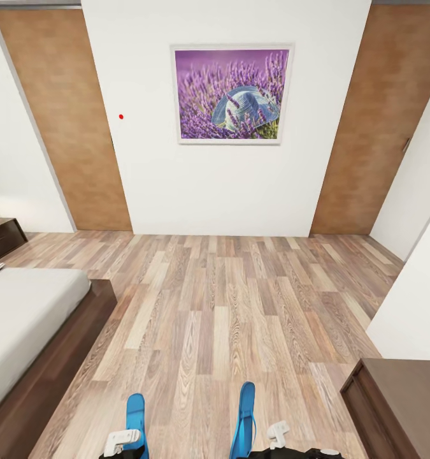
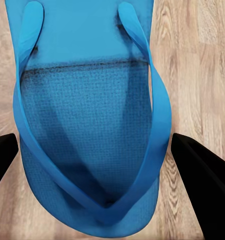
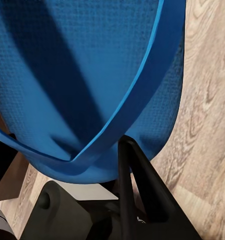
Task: In the bedroom, move the book from the bed onto either nightstand, and place the two sandals side by side next to the bed.
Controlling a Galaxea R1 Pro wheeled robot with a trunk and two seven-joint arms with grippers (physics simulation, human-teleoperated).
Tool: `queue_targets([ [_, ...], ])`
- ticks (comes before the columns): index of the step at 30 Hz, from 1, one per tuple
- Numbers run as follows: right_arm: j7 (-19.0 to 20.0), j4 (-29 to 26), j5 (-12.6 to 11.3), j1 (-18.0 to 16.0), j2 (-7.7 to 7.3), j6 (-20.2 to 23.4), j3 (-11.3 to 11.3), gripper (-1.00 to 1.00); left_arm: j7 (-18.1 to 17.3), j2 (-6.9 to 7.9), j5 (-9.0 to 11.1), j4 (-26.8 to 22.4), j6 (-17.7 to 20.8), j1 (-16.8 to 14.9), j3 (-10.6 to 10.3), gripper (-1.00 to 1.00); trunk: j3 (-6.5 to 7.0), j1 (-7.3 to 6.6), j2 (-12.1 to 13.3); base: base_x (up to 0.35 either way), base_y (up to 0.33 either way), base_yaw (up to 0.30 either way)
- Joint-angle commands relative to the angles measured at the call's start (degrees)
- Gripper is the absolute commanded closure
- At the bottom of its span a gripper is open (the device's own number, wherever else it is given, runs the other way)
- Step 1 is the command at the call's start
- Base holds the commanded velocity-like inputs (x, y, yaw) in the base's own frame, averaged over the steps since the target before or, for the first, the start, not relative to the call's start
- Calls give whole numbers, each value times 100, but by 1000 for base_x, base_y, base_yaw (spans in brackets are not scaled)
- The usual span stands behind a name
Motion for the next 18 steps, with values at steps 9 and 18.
queue_targets([
  [9, 20, 21, -30, -8, 4, -53, 46, 100, -37, 0, 28, 10, -7, -4, 22, 100, -5, 0, -3, 0, 0, 0],
  [18, 28, 23, -30, -8, 4, -53, 46, 100, -28, 9, 30, 17, -16, -4, 25, 100, 27, 0, -3, 0, 0, 0],
])
